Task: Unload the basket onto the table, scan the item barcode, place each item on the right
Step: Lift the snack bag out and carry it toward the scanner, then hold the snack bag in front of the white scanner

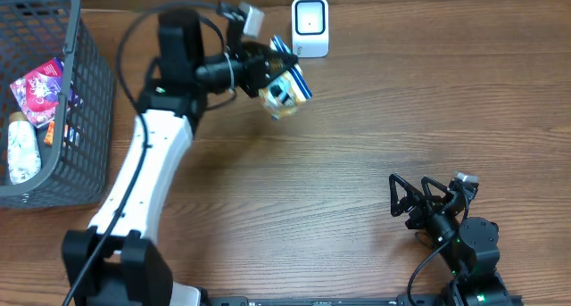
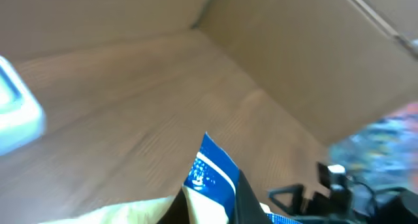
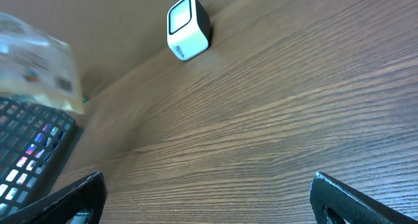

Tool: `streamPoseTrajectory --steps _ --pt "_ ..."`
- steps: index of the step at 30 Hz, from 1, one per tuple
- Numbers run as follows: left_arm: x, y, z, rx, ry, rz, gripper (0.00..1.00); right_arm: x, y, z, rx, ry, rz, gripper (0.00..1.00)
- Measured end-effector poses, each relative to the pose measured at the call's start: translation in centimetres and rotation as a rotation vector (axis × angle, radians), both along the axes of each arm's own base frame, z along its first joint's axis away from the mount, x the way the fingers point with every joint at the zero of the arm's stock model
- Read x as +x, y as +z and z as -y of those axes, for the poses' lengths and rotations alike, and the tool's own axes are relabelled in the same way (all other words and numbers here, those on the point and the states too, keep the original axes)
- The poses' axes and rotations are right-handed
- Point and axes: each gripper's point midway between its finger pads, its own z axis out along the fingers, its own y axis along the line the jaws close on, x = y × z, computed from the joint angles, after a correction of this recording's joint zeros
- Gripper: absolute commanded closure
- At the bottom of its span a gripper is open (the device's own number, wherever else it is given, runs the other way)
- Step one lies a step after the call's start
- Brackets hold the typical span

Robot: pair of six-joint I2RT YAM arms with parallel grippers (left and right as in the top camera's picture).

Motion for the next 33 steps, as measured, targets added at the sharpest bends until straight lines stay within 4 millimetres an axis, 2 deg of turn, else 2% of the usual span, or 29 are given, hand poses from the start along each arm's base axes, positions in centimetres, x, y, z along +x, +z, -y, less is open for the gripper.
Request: streamPoseTrajectory --steps 3,6,11,15,16,17,27,33 --pt "-0.9 -1.7 1.7 -0.055 -0.064 -0.037 0.96 0.0 0.0 0.0 0.001 -0.002 -0.002 0.0" --pt "-2.5 -2.9 4.3 -0.102 -0.152 -0.086 0.96 0.0 -0.1 0.1 0.001 -0.004 -0.003 0.0" --pt "-4.7 -3.6 7.3 -0.121 -0.25 -0.145 0.96 0.0 -0.1 0.1 0.0 -0.007 -0.003 0.0" --pt "-5.4 -5.2 8.8 -0.116 -0.296 -0.188 0.95 0.0 -0.1 0.1 0.0 -0.007 -0.003 0.0" --pt "-5.3 -6.2 9.1 -0.114 -0.304 -0.212 0.95 0.0 -0.1 0.1 0.0 -0.008 -0.004 0.0" --pt "-5.3 -6.4 9.1 -0.113 -0.304 -0.217 0.96 0.0 -0.1 0.1 0.0 -0.008 -0.004 0.0" --pt "-3.8 -12.9 9.8 -0.12 -0.315 -0.346 0.96 -0.1 -0.5 0.1 -0.003 -0.007 -0.02 0.0" --pt "-2.9 -13.2 8.2 -0.142 -0.299 -0.373 0.96 -0.1 -0.5 0.1 -0.003 -0.008 -0.021 0.0"
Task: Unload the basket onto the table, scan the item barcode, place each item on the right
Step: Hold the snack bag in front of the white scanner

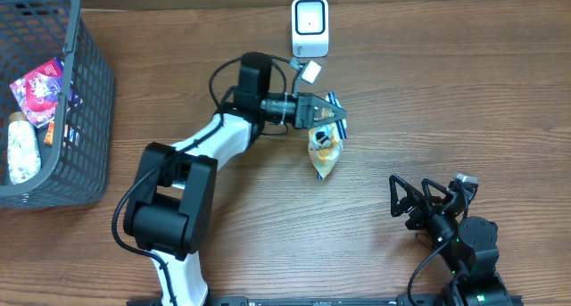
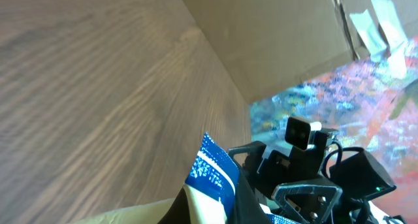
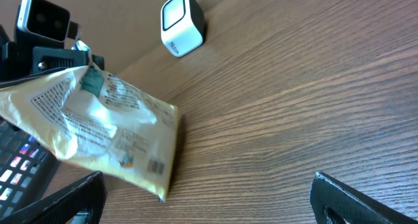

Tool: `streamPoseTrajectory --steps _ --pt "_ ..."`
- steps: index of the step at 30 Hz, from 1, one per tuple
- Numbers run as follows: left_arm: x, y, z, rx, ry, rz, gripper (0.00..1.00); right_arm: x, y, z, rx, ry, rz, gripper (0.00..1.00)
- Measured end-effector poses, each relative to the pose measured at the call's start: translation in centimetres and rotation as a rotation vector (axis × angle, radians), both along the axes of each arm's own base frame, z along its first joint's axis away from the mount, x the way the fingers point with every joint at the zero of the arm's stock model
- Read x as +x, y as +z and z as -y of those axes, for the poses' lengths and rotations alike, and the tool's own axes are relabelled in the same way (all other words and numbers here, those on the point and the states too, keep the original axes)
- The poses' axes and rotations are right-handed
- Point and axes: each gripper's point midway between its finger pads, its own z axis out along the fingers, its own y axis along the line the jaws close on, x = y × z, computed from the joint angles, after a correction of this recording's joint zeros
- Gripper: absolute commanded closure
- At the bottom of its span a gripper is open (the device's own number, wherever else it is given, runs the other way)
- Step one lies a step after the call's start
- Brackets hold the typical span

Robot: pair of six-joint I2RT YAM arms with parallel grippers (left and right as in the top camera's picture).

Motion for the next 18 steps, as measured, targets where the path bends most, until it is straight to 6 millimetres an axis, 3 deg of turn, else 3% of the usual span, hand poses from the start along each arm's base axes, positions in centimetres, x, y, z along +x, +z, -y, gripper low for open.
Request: streamPoseTrajectory --steps 10,15,18 --pt "4.4 -0.2 -7.9 -0.001 0.179 -0.026 0.96 0.0 0.0 0.0 0.0 0.0 0.0 0.0" --pt "4.0 -1.3 -8.8 0.022 0.19 -0.079 0.96 0.0 0.0 0.0 0.0 0.0 -0.001 0.0" --pt "3.9 -0.8 -8.4 0.007 0.169 -0.029 0.96 0.0 0.0 0.0 -0.001 0.0 0.0 0.0"
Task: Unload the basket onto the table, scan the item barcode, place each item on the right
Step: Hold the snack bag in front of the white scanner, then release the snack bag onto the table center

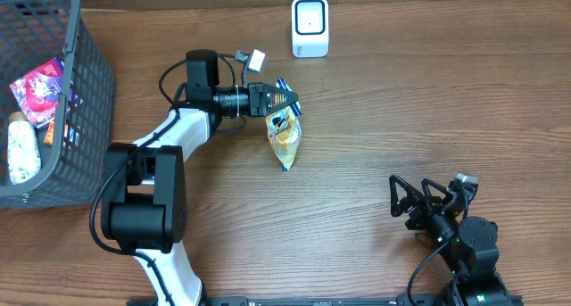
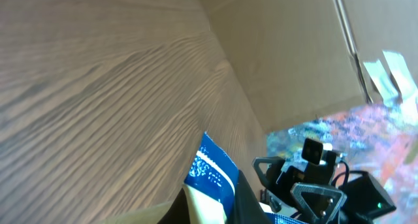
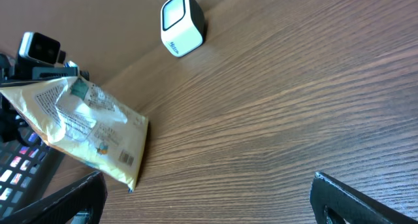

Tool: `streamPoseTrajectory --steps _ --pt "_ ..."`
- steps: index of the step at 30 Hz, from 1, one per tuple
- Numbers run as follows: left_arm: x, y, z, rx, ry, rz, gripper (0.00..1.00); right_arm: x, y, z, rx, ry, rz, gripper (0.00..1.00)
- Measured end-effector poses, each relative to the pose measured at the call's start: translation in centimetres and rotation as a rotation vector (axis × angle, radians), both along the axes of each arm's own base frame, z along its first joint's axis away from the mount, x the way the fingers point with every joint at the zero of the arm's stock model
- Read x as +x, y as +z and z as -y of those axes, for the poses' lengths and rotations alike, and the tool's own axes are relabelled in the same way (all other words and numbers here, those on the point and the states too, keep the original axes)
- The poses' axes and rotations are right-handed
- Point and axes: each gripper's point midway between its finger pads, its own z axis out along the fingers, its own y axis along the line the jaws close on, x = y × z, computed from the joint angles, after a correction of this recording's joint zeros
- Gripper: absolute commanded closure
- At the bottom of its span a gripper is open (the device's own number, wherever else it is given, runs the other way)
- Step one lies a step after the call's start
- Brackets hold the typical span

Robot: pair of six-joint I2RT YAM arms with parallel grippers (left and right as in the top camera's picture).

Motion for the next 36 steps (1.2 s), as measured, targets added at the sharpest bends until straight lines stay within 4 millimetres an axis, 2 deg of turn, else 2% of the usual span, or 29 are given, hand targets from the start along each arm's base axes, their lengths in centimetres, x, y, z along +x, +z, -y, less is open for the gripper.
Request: streamPoseTrajectory --steps 5,11,22,26,27,29,30,33,36 --pt "-0.4 1.9 1.8 -0.043 -0.069 0.136 0.95 0.0 0.0 0.0 -0.012 0.004 0.004 0.0" --pt "-1.1 2.2 2.9 -0.056 -0.109 0.149 0.96 0.0 0.0 0.0 -0.02 0.007 0.007 0.0" --pt "-0.9 2.3 2.7 -0.06 -0.108 0.175 0.95 0.0 0.0 0.0 -0.023 0.008 0.008 0.0" --pt "-0.1 1.2 1.6 -0.052 -0.077 0.15 0.95 0.0 0.0 0.0 -0.023 0.008 0.007 0.0" --pt "0.1 0.6 1.3 -0.049 -0.068 0.138 0.87 0.0 -0.1 0.0 -0.024 0.008 0.007 0.0" --pt "0.5 -0.6 0.8 -0.045 -0.055 0.115 0.64 0.0 -0.1 0.0 -0.023 0.008 0.007 0.0" --pt "0.6 -1.3 0.6 -0.044 -0.051 0.096 0.43 0.0 0.0 0.0 -0.023 0.008 0.007 0.0" --pt "0.9 -2.8 0.0 -0.042 -0.033 0.048 0.0 0.0 0.0 0.0 -0.023 0.008 0.007 0.0" --pt "1.3 -3.0 -0.3 -0.048 -0.025 0.054 0.0 0.0 -0.1 0.0 -0.023 0.008 0.007 0.0"
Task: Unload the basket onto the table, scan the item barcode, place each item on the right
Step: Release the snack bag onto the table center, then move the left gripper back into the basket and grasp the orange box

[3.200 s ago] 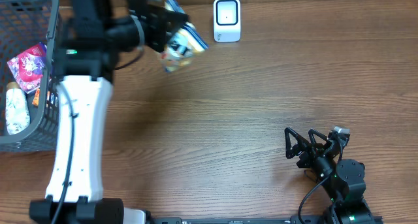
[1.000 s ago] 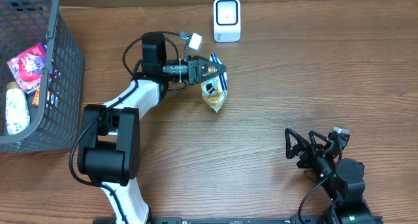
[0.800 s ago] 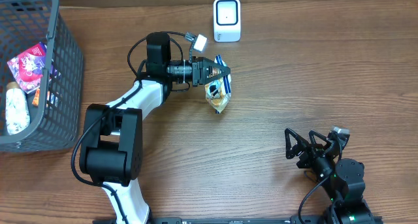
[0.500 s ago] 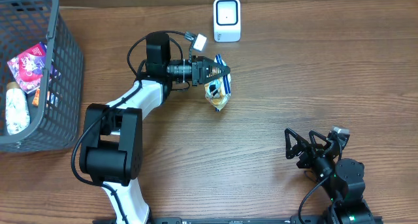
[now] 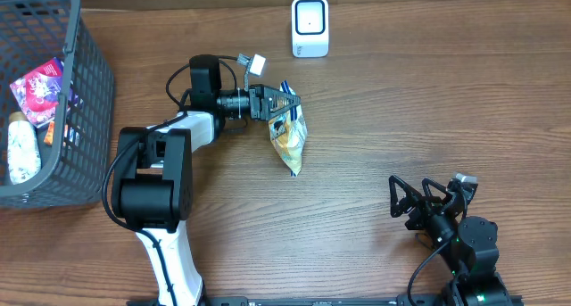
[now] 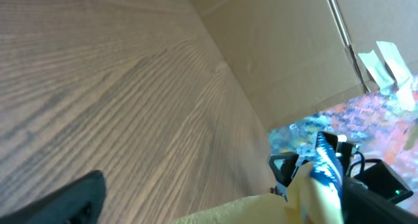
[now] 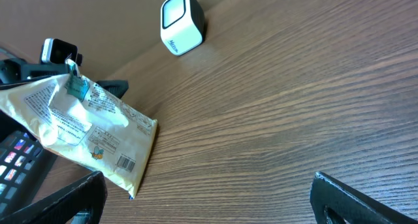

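The yellow snack packet [image 5: 290,136] with a blue top edge [image 6: 323,162] has its lower corner on the table below the white scanner [image 5: 310,26]. Its barcode [image 7: 126,164] faces the right wrist camera. My left gripper [image 5: 284,99] is open around the packet's top, and the blue edge leans against one finger [image 6: 382,201]. The other finger [image 6: 81,198] stands well apart. In the right wrist view the scanner [image 7: 182,23] sits far back. My right gripper [image 5: 417,202] rests open near the front right, holding nothing.
A grey wire basket [image 5: 89,92] stands at the left edge with a pink packet [image 5: 40,90] and a white bottle [image 5: 23,147] inside. Cardboard walls rise behind the table's far edge.
My left gripper was shut on the packet's blue top and is now open. The packet sits slightly further right, leaning on one finger. The right arm is unchanged.
My left gripper first held the packet high, just left of the scanner. Then it held the packet lower, in front of the scanner, then further left over the table. Now the jaws are open and the packet's lower end touches the table.
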Tool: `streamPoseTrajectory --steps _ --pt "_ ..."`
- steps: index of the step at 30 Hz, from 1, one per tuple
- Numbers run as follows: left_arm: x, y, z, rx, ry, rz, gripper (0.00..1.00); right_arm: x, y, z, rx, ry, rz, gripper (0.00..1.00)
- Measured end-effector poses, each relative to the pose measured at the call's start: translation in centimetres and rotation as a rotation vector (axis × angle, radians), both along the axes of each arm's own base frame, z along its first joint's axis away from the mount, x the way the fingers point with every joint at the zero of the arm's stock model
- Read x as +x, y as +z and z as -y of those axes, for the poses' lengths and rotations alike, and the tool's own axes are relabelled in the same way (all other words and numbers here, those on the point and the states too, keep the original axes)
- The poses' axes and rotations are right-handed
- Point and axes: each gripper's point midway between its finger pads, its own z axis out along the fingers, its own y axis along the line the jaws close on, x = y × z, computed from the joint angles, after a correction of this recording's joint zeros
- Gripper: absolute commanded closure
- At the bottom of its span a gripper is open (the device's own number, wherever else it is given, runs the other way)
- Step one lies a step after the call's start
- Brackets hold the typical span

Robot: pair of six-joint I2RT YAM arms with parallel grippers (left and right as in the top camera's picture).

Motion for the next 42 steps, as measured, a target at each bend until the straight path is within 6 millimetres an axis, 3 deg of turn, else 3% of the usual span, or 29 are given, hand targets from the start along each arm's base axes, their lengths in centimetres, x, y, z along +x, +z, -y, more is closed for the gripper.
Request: streamPoseTrajectory --steps 6,15,19,23,26,30,36,39,42 --pt "1.7 3.7 -1.5 -0.056 0.029 0.162 0.0 0.0 -0.2 0.0 -0.001 0.0 -0.008 0.0" --pt "2.9 11.1 -7.4 -0.143 0.128 0.313 0.0 -0.1 -1.4 0.0 -0.01 0.0 -0.06 0.0" --pt "2.8 14.6 -7.6 -0.164 0.094 0.304 0.0 0.1 -1.0 0.0 -0.007 0.0 -0.044 0.0" --pt "3.0 18.0 -7.5 -0.156 0.042 0.265 0.0 0.6 0.7 -0.1 0.006 0.002 0.032 0.0" --pt "3.2 21.2 -7.4 -0.147 0.019 0.272 0.0 0.8 2.1 -0.6 0.023 0.025 0.083 0.0" --pt "3.7 26.9 -7.5 -0.133 -0.001 0.252 0.0 0.8 3.3 -1.1 0.036 0.054 0.115 0.0" --pt "2.7 35.8 -8.0 -0.096 -0.013 0.296 0.0 0.4 2.8 -1.7 0.042 0.091 0.084 0.0" --pt "2.3 39.0 -9.6 -0.086 0.024 0.339 0.0 0.3 2.7 -2.0 0.047 0.11 0.079 0.0" --pt "3.1 40.8 -12.8 -0.103 0.125 0.346 0.0 0.1 2.8 -2.2 0.05 0.124 0.079 0.0"
